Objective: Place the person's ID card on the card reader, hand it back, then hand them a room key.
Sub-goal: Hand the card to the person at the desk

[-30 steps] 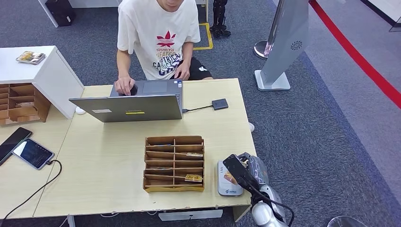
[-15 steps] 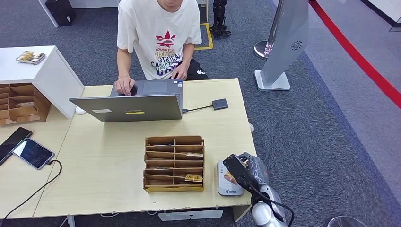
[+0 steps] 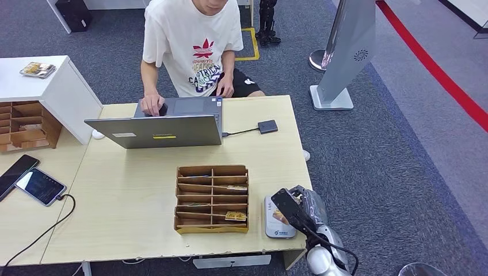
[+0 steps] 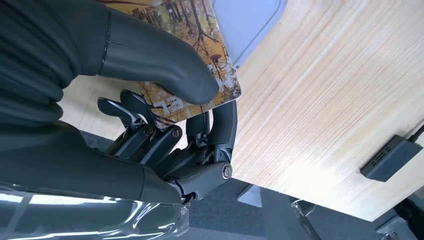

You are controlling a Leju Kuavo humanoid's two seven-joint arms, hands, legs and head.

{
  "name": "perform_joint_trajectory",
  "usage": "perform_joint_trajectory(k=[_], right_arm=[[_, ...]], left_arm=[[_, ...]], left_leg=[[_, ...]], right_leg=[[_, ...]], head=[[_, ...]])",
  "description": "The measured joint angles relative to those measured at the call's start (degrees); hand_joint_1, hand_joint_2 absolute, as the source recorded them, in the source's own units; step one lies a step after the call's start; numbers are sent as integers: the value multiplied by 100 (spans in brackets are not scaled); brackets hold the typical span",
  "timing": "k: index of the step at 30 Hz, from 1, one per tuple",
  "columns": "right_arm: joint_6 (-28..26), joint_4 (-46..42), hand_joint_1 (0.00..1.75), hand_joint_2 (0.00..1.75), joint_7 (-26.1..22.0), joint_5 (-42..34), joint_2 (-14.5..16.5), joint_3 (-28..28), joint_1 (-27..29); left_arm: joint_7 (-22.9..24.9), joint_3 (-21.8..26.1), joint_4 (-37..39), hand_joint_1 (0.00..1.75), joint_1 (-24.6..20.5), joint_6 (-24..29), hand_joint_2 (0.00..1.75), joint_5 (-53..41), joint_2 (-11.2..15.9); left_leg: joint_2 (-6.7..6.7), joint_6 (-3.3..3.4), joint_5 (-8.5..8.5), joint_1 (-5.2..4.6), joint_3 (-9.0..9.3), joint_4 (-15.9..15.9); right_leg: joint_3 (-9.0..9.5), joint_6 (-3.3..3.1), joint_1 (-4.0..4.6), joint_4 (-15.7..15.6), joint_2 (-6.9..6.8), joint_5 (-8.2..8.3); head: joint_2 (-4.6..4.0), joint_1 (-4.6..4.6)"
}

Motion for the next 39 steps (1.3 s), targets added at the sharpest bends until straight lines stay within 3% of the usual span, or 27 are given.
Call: perform_joint_trajectory(k=[4,10,17,23,30,39], right_arm=[[-274,-729,175,175,-281,-132,-12,-3,138],[-926,-2552,175,175,-1018,-818,-18,13,202],[-923,-3762,175,175,-1325,-1386,-58,240,172],[-525,-3786,175,175,-1285,-1504,-85,655,-177],[-38,-3263,175,175,-845,-1225,-66,1348,-1139],[192,-1829,175,175,-111,-555,392,1847,-2651]], left_arm=[[-24,0,0,0,8,-3,175,46,-2],[-79,0,0,0,13,26,175,72,-9],[-122,0,0,0,11,65,175,42,-11],[-124,0,0,0,2,88,175,-108,-5],[-117,0,-10,0,-19,86,175,-510,31],[20,0,-68,0,-125,36,175,-1189,124]], left_leg=[[3,1,2,-2,-7,0],[2,0,3,-2,-18,1],[3,0,3,-2,-22,0],[3,-2,6,-1,-22,0],[3,-2,13,-1,-23,0],[1,-3,23,-1,-24,0]], right_leg=[[-11,-3,-1,0,4,5],[-24,-3,-1,1,5,5],[-24,-2,-1,1,5,3],[-23,-1,-1,2,5,6],[-24,-2,-1,5,5,10],[-24,-4,0,9,4,13]], head=[[0,-1],[0,-1],[0,-1],[0,-1],[0,-1],[0,-1]])
